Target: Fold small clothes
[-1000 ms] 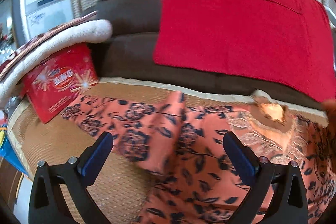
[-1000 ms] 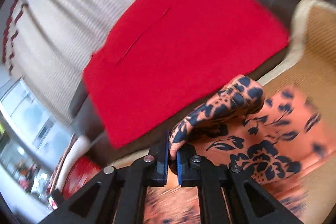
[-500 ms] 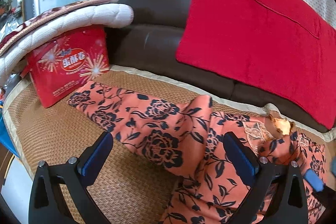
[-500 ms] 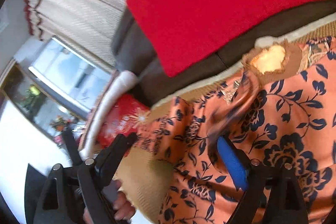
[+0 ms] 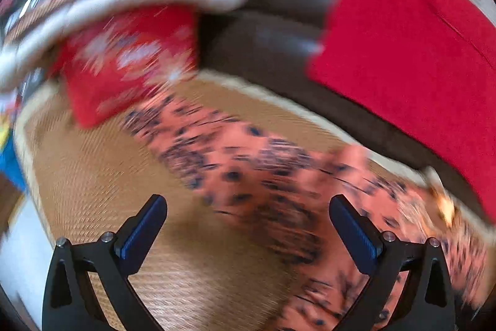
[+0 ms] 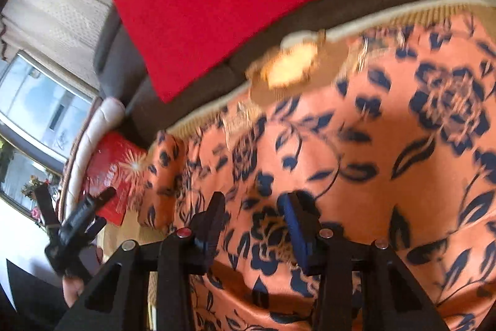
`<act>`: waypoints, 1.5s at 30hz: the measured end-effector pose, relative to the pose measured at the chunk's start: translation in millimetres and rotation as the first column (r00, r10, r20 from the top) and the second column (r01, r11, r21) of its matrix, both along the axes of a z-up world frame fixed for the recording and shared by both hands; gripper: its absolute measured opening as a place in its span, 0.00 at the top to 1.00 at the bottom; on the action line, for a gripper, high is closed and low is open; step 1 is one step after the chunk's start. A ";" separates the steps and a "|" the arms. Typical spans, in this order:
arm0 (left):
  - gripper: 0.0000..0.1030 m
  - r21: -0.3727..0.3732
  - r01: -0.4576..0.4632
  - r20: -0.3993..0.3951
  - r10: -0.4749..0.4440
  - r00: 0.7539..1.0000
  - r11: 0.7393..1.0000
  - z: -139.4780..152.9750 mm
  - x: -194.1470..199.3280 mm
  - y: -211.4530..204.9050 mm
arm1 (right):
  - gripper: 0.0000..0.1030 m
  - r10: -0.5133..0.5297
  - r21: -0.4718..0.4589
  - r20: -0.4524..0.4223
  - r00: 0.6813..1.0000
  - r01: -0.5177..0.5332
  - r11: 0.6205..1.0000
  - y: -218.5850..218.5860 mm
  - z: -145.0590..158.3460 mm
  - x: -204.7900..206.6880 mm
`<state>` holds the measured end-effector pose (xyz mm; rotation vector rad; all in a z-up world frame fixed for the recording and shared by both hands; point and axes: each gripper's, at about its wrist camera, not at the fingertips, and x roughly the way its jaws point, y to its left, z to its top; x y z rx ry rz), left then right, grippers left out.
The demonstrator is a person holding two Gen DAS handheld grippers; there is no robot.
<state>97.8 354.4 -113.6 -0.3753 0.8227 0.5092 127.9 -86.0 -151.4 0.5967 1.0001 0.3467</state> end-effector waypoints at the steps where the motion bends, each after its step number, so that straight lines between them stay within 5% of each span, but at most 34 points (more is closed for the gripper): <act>1: 0.00 -0.040 -0.038 -0.008 0.037 0.999 0.998 -4.7 -1.7 18.3 | 0.58 0.008 -0.004 0.016 1.000 -0.008 1.000 3.3 1.7 -2.2; 3: 0.00 -0.118 -0.128 -0.027 0.125 0.992 0.985 -16.5 -6.3 59.4 | 0.56 0.035 -0.023 0.107 0.994 -0.033 0.999 10.6 15.3 -13.6; 5: 0.00 -0.177 -0.213 -0.036 0.210 0.977 0.961 -27.4 -11.8 93.9 | 0.32 0.062 -0.028 0.175 0.983 -0.058 0.998 19.4 21.2 -24.1; 6: 0.00 -0.214 -0.248 -0.033 0.247 0.969 0.945 -33.2 -13.4 111.8 | 0.28 0.069 -0.025 0.204 0.976 -0.066 0.998 23.9 22.7 -28.3; 9: 0.00 -0.277 -0.282 -0.032 0.284 0.958 0.919 -48.3 -7.5 140.5 | 0.26 0.093 -0.037 0.216 0.972 -0.087 0.996 36.1 18.9 -33.4; 11: 0.09 -0.315 -0.288 -0.053 0.286 0.957 0.904 -59.8 -1.0 152.9 | 0.26 0.103 -0.051 0.210 0.972 -0.095 0.994 34.3 20.7 -36.1; 12: 0.23 -0.330 -0.296 -0.066 0.291 0.955 0.896 -65.4 1.3 159.5 | 0.26 0.109 -0.062 0.212 0.971 -0.098 0.993 34.4 21.2 -36.5; 16: 0.49 -0.300 -0.279 -0.021 0.286 0.958 0.912 -62.0 12.6 178.2 | 0.26 0.112 -0.067 0.205 0.972 -0.100 0.993 35.4 18.4 -32.5; 23: 0.57 -0.258 -0.259 -0.009 0.266 0.964 0.931 -72.8 39.6 194.4 | 0.26 0.105 -0.073 0.201 0.974 -0.092 0.993 35.3 16.1 -24.1; 25: 0.82 -0.243 -0.242 -0.025 0.243 0.970 0.939 -78.1 51.3 193.5 | 0.26 0.100 -0.075 0.201 0.974 -0.087 0.993 33.0 16.8 -23.3; 28: 0.94 -0.238 -0.217 -0.013 0.220 0.975 0.947 -80.8 60.2 191.3 | 0.26 0.079 -0.082 0.209 0.975 -0.063 0.995 27.1 18.5 -22.5; 32: 0.95 -0.187 -0.154 0.111 0.176 0.978 0.970 -49.6 58.0 169.9 | 0.26 0.027 -0.081 0.232 0.972 -0.008 0.997 13.0 24.2 -22.7; 39: 0.96 -0.128 0.116 0.289 -0.075 0.954 0.985 29.1 61.9 76.3 | 0.26 -0.076 -0.061 0.271 0.960 0.096 0.993 -16.9 36.8 -27.0; 42: 0.96 -0.084 0.276 0.338 -0.233 0.912 0.958 59.9 60.7 10.2 | 0.26 -0.120 -0.065 0.287 0.950 0.144 0.987 -30.8 42.1 -29.3; 45: 0.96 -0.046 0.441 0.353 -0.398 0.846 0.896 74.3 56.1 -63.9 | 0.26 -0.183 -0.052 0.308 0.934 0.209 0.977 -52.2 50.1 -32.5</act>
